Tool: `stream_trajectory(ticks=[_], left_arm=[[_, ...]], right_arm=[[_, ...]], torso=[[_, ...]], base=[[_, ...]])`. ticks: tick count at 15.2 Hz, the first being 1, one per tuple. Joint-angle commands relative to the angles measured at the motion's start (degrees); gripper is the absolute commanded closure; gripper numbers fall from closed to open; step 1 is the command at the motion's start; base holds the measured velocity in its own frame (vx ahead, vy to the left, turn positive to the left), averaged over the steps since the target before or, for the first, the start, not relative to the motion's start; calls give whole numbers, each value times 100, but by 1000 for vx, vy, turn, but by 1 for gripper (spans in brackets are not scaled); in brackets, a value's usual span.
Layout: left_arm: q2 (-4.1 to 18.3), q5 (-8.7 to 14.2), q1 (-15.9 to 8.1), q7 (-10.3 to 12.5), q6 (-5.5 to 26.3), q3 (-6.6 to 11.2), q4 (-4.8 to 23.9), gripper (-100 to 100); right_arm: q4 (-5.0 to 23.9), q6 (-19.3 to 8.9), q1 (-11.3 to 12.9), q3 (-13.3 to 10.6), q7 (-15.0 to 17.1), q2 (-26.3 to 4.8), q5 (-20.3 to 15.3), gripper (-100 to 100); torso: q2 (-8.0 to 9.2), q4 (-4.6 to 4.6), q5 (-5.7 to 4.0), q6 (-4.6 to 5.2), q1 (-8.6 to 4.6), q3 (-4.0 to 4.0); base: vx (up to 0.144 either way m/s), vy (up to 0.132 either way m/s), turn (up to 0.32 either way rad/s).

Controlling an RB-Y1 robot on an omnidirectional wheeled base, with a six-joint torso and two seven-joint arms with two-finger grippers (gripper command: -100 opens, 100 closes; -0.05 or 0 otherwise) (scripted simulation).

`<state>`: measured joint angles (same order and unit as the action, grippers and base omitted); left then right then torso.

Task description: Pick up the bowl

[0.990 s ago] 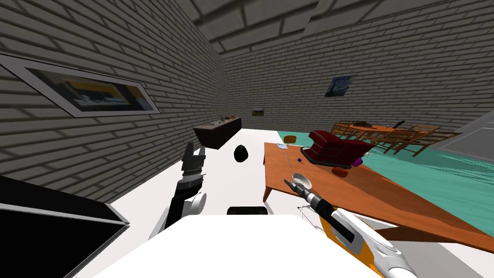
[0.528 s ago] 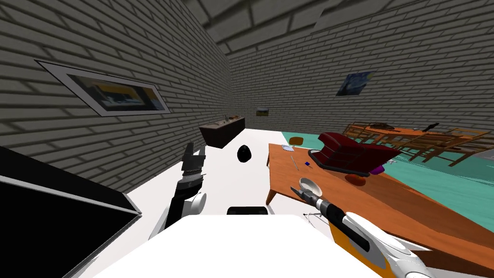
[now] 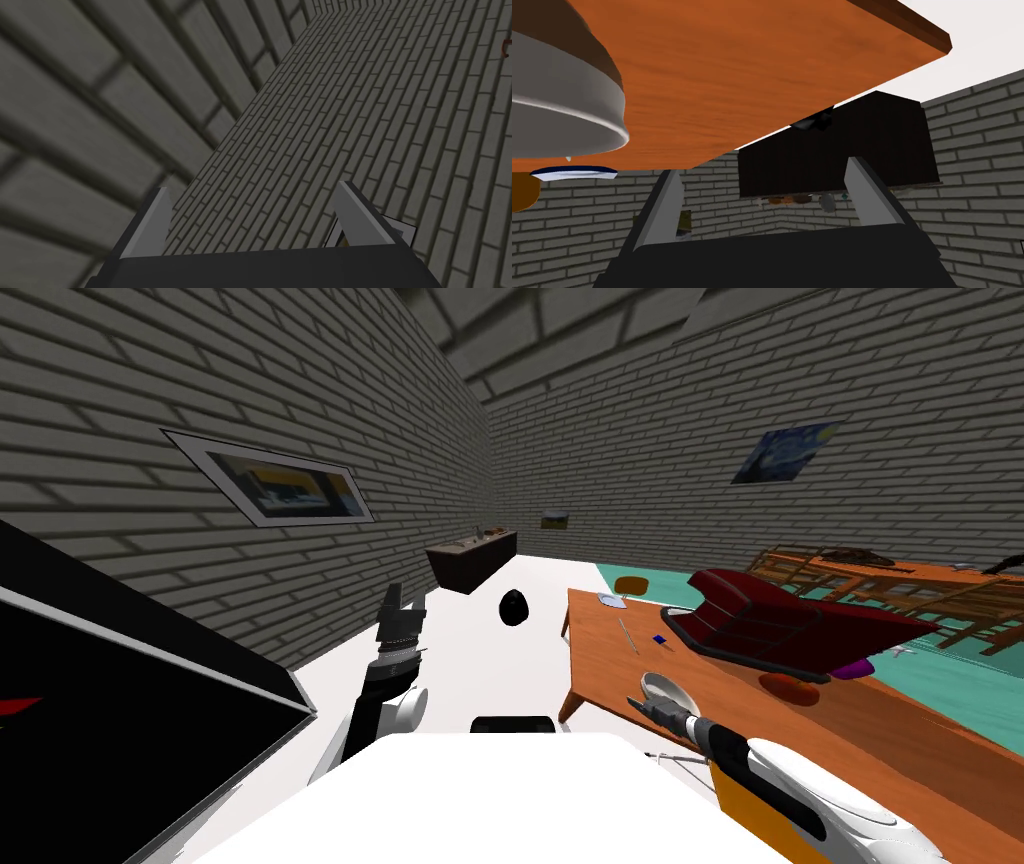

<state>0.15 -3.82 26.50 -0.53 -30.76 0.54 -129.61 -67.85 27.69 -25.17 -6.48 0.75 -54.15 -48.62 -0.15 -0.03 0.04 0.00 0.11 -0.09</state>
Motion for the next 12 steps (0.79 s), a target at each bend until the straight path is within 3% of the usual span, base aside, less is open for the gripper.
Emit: stream_trajectory(ticks=[1,2,4,8,12], left_arm=[[0,0,0,0,0,0,0,0],[0,0,0,0,0,0,0,0],[0,0,0,0,0,0,0,0],[0,0,0,0,0,0,0,0],[0,0,0,0,0,0,0,0]], right_arm=[[232,-16,-15,-101,44,-198,-279,-100],[232,-16,-15,-101,44,-198,-279,-100],[603,33,-26,-230,51,-402,-607,-100],[771,60,-37,-301,55,-482,-794,-100],[1189,145,-82,-521,67,-635,-1204,-100]], torso=[[0,0,0,0,0,0],[-4,0,-1,-2,-1,-2],[-3,-1,-1,-2,-6,-2],[-7,-1,-2,-1,-10,-4],[4,1,-2,1,-12,2]], base=[[66,18,140],[61,9,111],[69,4,156],[64,-7,90],[49,-12,94]])
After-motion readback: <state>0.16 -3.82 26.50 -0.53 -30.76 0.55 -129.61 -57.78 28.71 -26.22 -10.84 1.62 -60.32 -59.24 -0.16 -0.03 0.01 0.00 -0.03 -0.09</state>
